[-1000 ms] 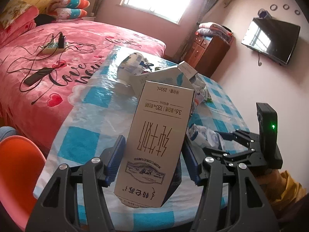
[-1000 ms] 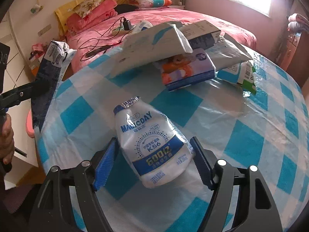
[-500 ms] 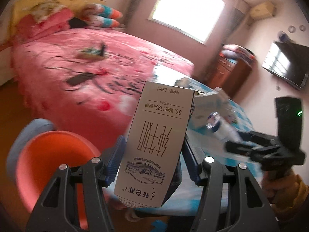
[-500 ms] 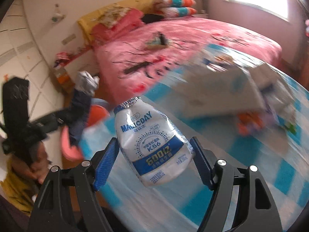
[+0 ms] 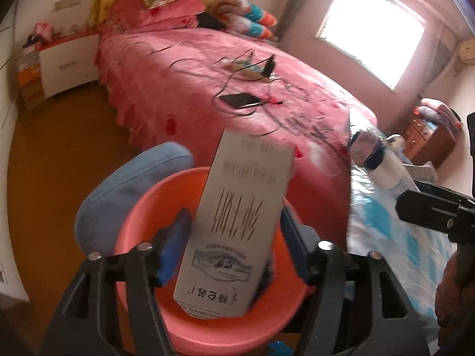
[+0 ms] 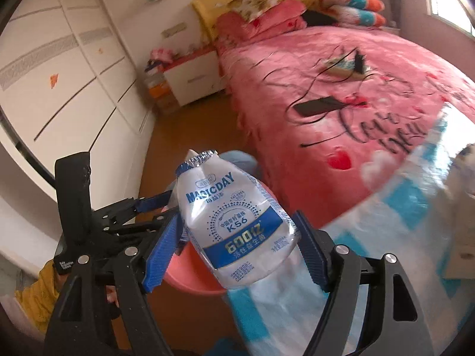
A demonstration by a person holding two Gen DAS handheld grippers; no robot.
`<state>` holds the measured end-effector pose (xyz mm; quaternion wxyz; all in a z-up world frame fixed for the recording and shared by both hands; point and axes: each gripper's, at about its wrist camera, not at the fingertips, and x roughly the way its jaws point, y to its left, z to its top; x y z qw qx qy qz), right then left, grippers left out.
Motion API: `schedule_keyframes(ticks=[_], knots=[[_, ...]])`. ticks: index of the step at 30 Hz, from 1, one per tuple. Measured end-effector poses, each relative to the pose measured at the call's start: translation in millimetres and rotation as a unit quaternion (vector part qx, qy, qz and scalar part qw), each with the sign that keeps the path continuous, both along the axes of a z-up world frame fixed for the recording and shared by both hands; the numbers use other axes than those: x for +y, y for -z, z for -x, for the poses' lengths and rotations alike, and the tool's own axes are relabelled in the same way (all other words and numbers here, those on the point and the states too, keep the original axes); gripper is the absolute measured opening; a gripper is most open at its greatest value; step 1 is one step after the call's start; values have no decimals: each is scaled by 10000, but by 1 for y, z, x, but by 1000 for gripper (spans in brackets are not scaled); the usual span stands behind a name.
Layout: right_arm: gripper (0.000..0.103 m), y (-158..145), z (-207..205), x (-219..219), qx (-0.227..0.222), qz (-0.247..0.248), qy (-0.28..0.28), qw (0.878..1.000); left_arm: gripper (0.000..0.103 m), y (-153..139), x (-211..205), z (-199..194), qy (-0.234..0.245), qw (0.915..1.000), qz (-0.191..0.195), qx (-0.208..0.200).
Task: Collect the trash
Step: 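Open both tools to drop the carton and bottle into the orange bucket, then move both open tools back to the table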
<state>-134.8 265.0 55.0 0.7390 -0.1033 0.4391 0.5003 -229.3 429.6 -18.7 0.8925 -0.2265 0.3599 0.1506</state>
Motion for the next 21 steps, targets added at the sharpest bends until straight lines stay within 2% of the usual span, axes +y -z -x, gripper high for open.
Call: schedule_keyframes(ticks=[4,7,9,12,18,21], knots=[[90,11,1,-2,187,-66,86,9998,81,10,12,11,-331,9994,-136,14],[91,5,-2,-18,10,-137,386,9992,81,11,21,21,-486,9985,-184,-194],[91,0,-5,-34,-125,-231,594,9979,84,11,24,23,-447,9979,-185,-442],[94,-4,-10,-55,-255,-350,880,9952,84,8,18,22,-301,9974,-387,-529],[95,-1,-7,-105,-280,-697,1181,9902,84,7,5,8,58,9977,-629,-259],[96,-1,-1,-123,-358,-764,1286,9881,84,7,-5,-1,216,9972,-712,9]])
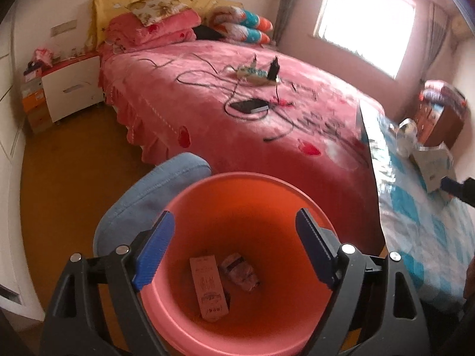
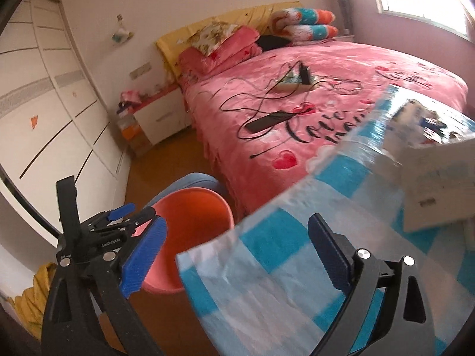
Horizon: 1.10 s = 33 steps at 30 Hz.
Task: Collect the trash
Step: 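Move both open tools back to the table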
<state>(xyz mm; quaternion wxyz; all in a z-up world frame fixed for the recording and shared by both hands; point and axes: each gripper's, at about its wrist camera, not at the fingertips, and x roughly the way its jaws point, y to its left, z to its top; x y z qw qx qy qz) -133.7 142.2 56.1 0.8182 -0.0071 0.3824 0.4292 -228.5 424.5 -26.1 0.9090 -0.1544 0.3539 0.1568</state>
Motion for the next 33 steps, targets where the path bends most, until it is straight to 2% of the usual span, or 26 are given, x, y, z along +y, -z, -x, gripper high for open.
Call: schedule_keyframes(ticks=[8,14,19,24,33], knots=[[98,-8,10,-52,-115,60,592,9982,84,-8,-31,-16,610,9979,166,162],[98,-13,5,-94,275,-31,1101,9935,84,-31,-60,-35,1069,9940,201,63],[98,-13,1,-129,355,-48,1483,9883,84,-56,-89,-51,1475,9888,192,-85],[98,-11,-5,-165,483,-179,1851,9814,84,-75,-120,-75,1838,9818,431,-202],[98,-12,-12,-228,461,-396,2468,9672,84,-92,-173,-128,2535,9660,442,-229]])
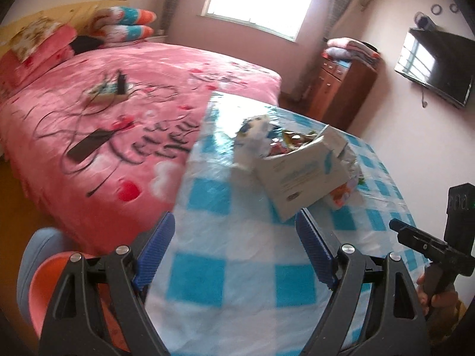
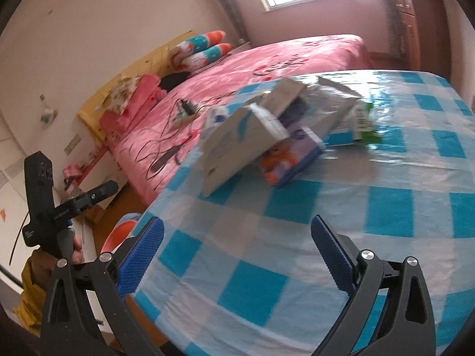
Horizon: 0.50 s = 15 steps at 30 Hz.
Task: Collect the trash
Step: 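Move both open tools back to the table, then grasp the white wipes packet with the left tool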
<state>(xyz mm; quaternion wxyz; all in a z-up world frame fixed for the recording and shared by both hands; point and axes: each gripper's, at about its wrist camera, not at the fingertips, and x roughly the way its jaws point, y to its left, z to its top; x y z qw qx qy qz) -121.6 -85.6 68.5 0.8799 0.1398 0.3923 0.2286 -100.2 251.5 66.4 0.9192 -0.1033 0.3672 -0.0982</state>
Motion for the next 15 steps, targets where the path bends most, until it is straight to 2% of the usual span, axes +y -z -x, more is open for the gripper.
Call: schedule_keyframes(ticks=[9,15], knots=[[98,1,-5,-52,38,-247,519,9983,84,0,-36,-81,540,9979,345,51],[98,8,-6,-63,107,-337,558,9978,84,13,-52,-133,681,9973,222,146]])
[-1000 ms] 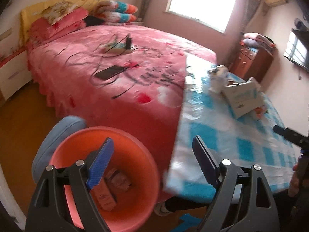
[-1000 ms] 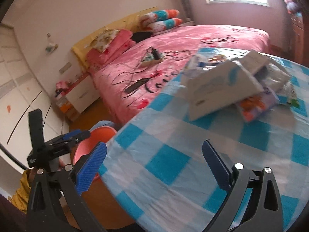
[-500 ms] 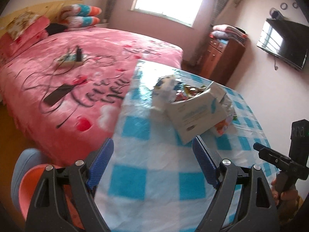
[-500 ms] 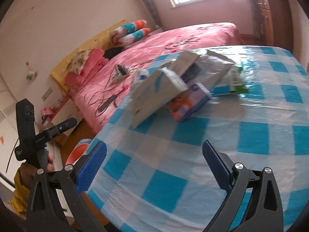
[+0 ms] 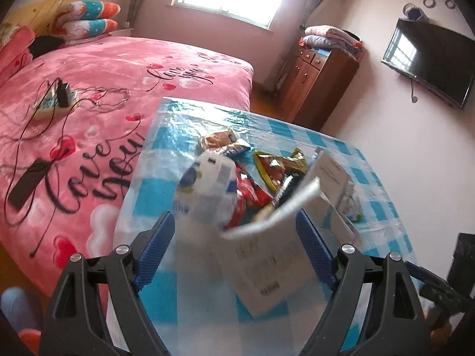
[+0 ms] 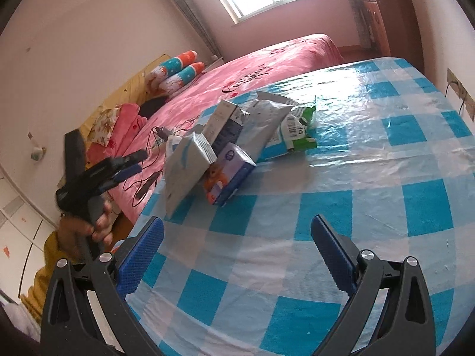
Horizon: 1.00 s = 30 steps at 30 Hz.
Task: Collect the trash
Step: 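Grasp the white wipes packet with the left tool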
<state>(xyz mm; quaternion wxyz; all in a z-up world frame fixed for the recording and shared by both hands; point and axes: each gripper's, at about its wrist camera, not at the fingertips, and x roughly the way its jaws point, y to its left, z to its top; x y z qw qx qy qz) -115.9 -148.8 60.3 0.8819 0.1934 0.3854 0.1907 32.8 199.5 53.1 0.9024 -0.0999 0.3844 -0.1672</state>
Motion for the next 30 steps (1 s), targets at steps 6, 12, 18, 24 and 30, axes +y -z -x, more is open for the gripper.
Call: schedule_keyframes(ticks=[6,12,18,24,30], knots=[[98,8,-3,-3,52,-18,-28,10000,84,11,-8,-33,19,9991,-420,21],[98,16,-8,-7,120,-81,-36,9999,83,24,-5,-55,-58,9986,-507,142],[98,22,-10,-9,169,-108,-31,9998,64,39,-11,-65,68,9989,-344,309],[98,26,-13,-14,186,-120,27,9998,64,42,-35,-51,349,9984,-394,196],[98,28,-13,-17,218,-139,87,9996,64,45,-72,-20,727,9967,-299,183]])
